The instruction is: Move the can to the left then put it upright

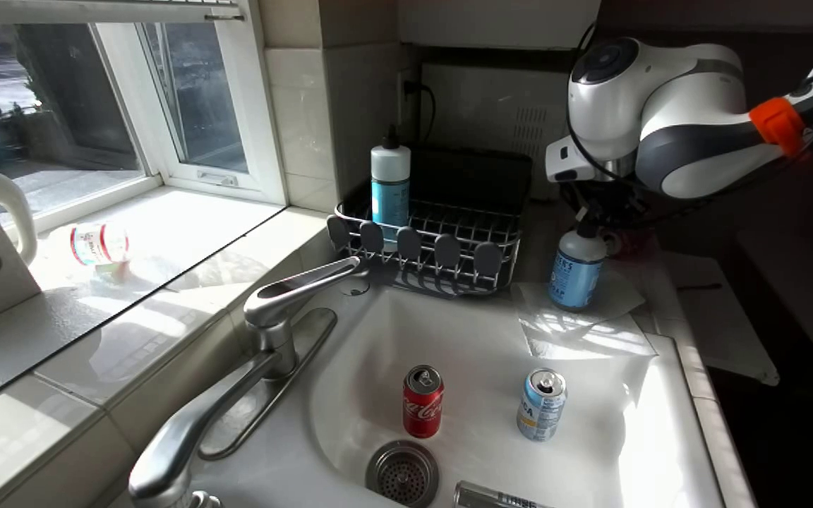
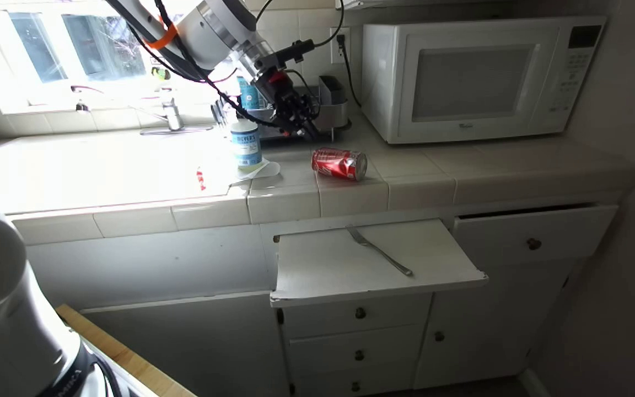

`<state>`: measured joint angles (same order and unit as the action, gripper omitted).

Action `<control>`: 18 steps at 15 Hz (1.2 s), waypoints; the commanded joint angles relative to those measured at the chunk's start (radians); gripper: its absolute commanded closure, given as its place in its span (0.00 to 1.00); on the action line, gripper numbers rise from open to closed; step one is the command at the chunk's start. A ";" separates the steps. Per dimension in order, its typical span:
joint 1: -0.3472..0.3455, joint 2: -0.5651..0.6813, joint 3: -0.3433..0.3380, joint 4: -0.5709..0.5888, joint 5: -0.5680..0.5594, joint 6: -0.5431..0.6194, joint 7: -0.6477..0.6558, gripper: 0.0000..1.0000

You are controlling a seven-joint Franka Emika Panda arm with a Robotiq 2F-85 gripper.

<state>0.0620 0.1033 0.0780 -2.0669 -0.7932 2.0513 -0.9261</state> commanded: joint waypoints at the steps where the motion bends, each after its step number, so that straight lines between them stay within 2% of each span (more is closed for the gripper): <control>1: 0.000 0.011 -0.003 -0.009 -0.019 -0.006 0.005 0.44; 5: -0.006 0.028 -0.010 -0.025 -0.034 0.008 -0.007 0.13; 7: -0.010 0.040 -0.014 -0.029 -0.042 0.012 -0.018 0.01; 17: -0.028 0.095 -0.027 -0.039 -0.082 0.016 -0.032 0.01; 18: -0.029 0.098 -0.027 -0.039 -0.085 0.017 -0.032 0.11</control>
<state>0.0395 0.1930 0.0526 -2.0963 -0.8457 2.0509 -0.9523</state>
